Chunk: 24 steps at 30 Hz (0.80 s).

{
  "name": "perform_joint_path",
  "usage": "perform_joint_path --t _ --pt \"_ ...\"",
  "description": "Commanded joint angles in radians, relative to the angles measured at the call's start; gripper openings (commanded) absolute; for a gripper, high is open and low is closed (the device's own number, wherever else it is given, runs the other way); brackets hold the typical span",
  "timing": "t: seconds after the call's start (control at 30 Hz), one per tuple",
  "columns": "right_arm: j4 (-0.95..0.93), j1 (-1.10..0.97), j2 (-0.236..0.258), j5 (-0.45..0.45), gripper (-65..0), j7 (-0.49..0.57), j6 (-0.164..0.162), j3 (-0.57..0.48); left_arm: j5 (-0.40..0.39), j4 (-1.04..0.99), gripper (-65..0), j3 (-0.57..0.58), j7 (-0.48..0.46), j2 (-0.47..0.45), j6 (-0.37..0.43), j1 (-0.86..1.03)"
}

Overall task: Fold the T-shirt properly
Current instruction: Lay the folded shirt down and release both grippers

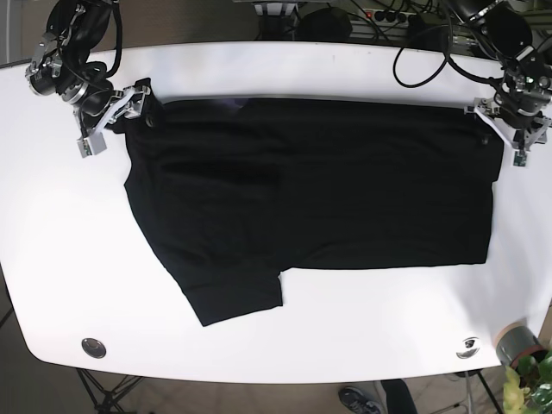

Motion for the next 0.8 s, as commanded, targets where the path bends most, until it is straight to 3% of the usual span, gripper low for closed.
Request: perform_joint_path --t 0.0,0.2,0.4,0.47,0.63,0.7,0.77 --pt "0.044 0.007 0.01 0.018 -13.3 0.016 0.002 0.003 -0.09 0.063 -25.0 -0.042 -0.016 -0.021 0.005 0.002" --pt "0.015 0.058 0.01 0.002 -13.3 0.016 -0.005 0.002 -0.284 0.064 -25.1 -0.071 -0.016 -0.066 0.005 0.024" --pt "-0.068 0.112 0.006 -0.065 -14.4 0.016 -0.002 -0.005 -0.301 0.02 -25.3 0.04 -0.016 -0.063 0.005 0.028" --pt "-0.1 0.133 -0.007 -0.067 -17.8 0.016 -0.004 -0.005 -0.301 -0.017 -25.3 0.054 -0.016 -0.063 0.005 0.028" --pt "-0.192 0.155 -0.014 -0.07 -37.7 0.026 -0.005 -0.005 -0.293 -0.178 -25.4 0.057 -0.019 -0.086 0.005 0.024" --pt "-0.217 0.147 -0.013 -0.07 -41.7 0.036 -0.005 -0.005 -0.268 -0.23 -25.4 0.057 -0.019 -0.112 0.005 0.024" --pt "-0.232 0.129 -0.008 -0.07 -41.7 0.038 -0.005 -0.005 -0.258 -0.272 -25.4 0.055 -0.019 -0.127 0.005 0.024"
